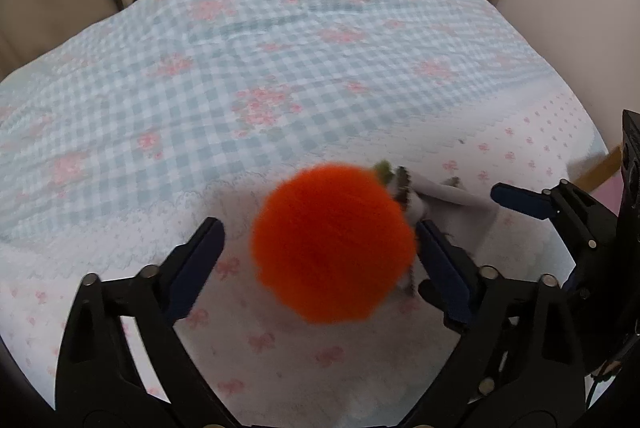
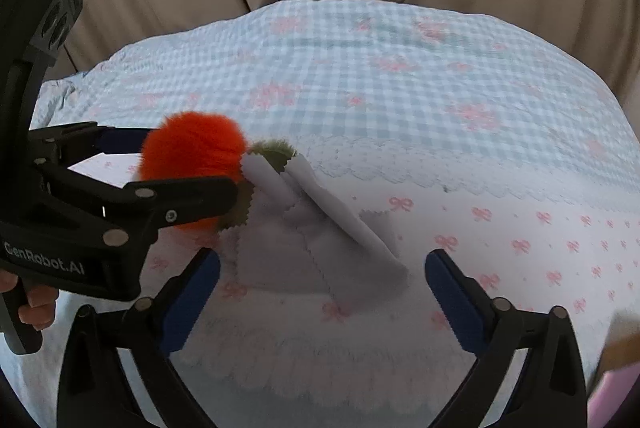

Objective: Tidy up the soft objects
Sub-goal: 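Grasp the orange pompom with the left tool while the right tool grasps the grey cloth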

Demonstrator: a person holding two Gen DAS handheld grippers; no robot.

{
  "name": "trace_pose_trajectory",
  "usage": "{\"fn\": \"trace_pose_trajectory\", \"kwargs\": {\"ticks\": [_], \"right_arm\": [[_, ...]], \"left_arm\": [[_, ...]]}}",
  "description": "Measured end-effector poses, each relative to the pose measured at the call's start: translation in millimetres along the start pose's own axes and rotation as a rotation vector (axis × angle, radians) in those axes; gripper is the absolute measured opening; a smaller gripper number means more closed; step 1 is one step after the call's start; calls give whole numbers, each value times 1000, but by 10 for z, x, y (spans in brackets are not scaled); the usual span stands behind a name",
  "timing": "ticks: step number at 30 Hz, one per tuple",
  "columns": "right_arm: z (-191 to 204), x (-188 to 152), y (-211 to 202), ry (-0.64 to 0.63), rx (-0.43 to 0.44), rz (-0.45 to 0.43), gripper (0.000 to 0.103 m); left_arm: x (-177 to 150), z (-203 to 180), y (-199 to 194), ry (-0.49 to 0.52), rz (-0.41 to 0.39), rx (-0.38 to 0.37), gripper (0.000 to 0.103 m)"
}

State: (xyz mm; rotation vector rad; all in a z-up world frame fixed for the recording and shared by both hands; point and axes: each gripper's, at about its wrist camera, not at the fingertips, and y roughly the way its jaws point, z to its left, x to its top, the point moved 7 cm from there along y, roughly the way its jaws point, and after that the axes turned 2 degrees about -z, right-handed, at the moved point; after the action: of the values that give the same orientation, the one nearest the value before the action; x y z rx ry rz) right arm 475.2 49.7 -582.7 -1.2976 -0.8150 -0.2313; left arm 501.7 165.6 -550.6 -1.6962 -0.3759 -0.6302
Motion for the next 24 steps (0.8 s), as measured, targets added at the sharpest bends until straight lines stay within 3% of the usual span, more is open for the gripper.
{"fn": "trace_pose_trajectory", "kwargs": {"ticks": [4, 6, 8, 11, 15, 18, 24], "right_arm": [[7, 33, 178, -16, 0, 16, 85], [21, 35, 236, -31, -13, 25, 82], [21, 19, 251, -42, -31, 23, 75], [8, -8, 227, -46, -47, 16, 63], [-6, -12, 166, -49, -71, 10, 33], [-78, 5, 118, 2, -62, 8, 18], [-140, 69, -107, 80, -51, -14, 16]], "left_arm": [[15, 39, 108, -12, 7, -24, 76], [21, 26, 129, -10, 13, -50, 51], [13, 7, 165, -7, 29, -67, 41], [-17, -16, 159, 6, 27, -74, 37], [-45, -50, 99, 12, 18, -65, 35], [-42, -65, 13, 1, 9, -68, 34], [21, -132, -232, -11, -11, -69, 34]]}}
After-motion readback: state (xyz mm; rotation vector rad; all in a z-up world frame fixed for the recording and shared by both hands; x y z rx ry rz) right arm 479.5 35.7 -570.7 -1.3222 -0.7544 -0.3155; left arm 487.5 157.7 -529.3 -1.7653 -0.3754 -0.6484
